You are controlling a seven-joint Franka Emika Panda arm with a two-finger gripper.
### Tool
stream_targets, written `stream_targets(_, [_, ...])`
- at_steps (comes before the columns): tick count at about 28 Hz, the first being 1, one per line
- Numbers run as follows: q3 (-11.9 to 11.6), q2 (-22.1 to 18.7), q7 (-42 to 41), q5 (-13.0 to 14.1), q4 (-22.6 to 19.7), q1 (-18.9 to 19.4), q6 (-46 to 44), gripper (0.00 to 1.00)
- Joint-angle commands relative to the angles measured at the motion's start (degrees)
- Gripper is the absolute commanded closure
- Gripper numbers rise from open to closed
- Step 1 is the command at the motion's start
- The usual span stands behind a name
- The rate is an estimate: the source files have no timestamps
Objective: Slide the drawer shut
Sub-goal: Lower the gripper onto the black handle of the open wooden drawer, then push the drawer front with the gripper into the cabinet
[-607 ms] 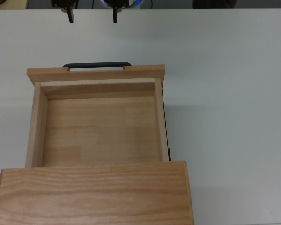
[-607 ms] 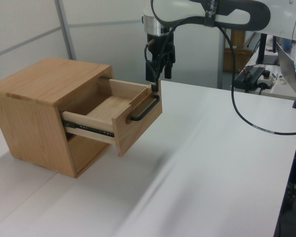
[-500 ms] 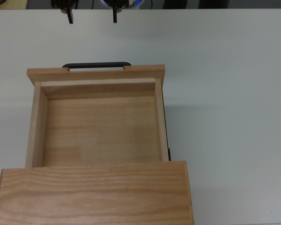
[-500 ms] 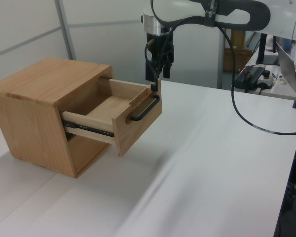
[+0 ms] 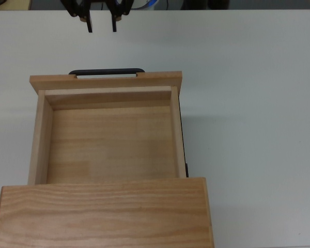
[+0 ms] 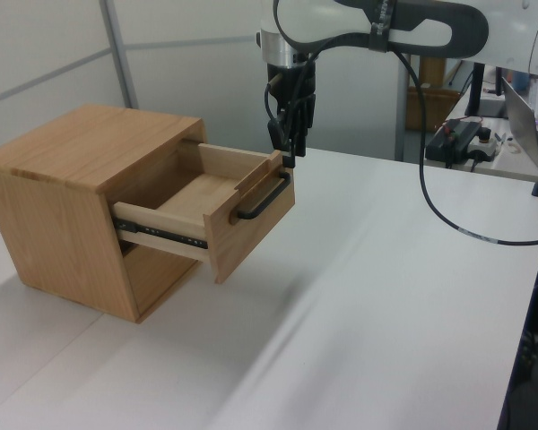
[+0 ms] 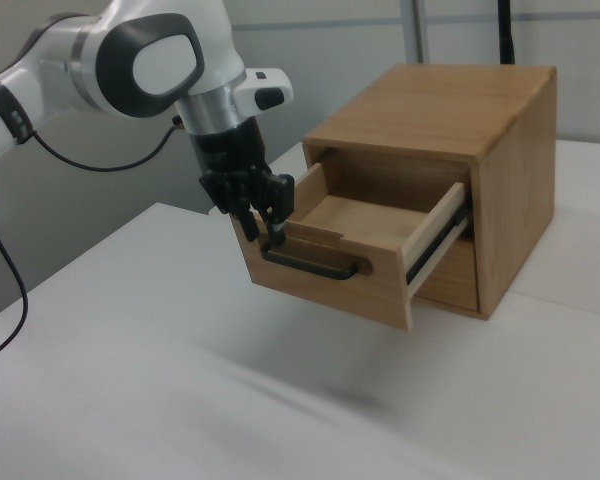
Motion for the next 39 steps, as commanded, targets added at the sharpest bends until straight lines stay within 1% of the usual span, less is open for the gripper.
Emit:
stream_targets(1, [-0.4, -0.7, -2.0, 1.3, -1.4, -0.7, 0.5, 1.00])
stream_targets(6, [-0.5, -0.2, -2.0, 1.7, -1.5, -0.9, 0.6, 1.00])
stream_targets(16, [-0.4, 4.0, -2.6, 1.3, -1.8, -0.9, 1.1, 1.00])
stream_targets(24, [-0.4, 6.3, -2.8, 1.2, -1.7, -0.7, 1.5, 1.00])
stream_targets(30, [-0.2, 7.0, -2.7, 1.4, -1.8, -0.7, 7.0, 1.00])
stream_targets(39, [0.1, 8.2, -2.6, 1.4, -1.8, -0.7, 12.1, 1.00])
